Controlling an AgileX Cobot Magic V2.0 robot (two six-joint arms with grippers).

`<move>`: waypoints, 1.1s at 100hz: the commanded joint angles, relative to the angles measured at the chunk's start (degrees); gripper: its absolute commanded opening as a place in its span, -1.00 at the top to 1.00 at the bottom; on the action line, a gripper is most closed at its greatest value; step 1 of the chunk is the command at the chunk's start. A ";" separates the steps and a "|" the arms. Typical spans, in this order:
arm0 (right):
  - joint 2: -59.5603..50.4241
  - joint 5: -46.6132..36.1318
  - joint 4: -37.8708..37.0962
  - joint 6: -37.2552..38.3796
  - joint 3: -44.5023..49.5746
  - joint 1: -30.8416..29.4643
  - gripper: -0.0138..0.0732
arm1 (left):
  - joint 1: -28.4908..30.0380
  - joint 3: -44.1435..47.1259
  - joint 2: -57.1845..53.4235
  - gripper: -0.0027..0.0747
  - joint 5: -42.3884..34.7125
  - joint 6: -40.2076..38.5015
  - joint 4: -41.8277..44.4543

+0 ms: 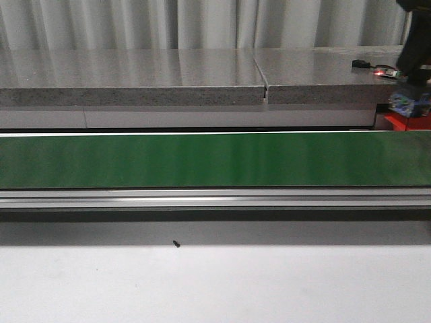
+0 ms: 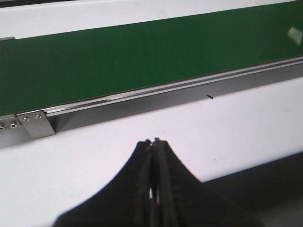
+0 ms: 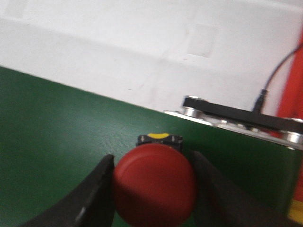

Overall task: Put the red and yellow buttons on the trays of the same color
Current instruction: 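Lower the red button into the red tray and open the right gripper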

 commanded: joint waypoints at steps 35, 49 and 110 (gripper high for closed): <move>-0.64 -6.39 1.13 5.68 -1.88 -16.82 0.21 | -0.50 -1.42 0.55 0.98 -3.57 -0.31 -0.71; 2.11 -7.86 1.31 6.55 -1.88 -17.68 0.21 | -0.50 -1.42 0.55 0.98 -3.57 -0.31 -0.71; 13.97 -15.38 5.21 6.55 -5.62 -17.61 0.21 | -0.50 -1.42 0.55 0.98 -3.57 -0.31 -0.71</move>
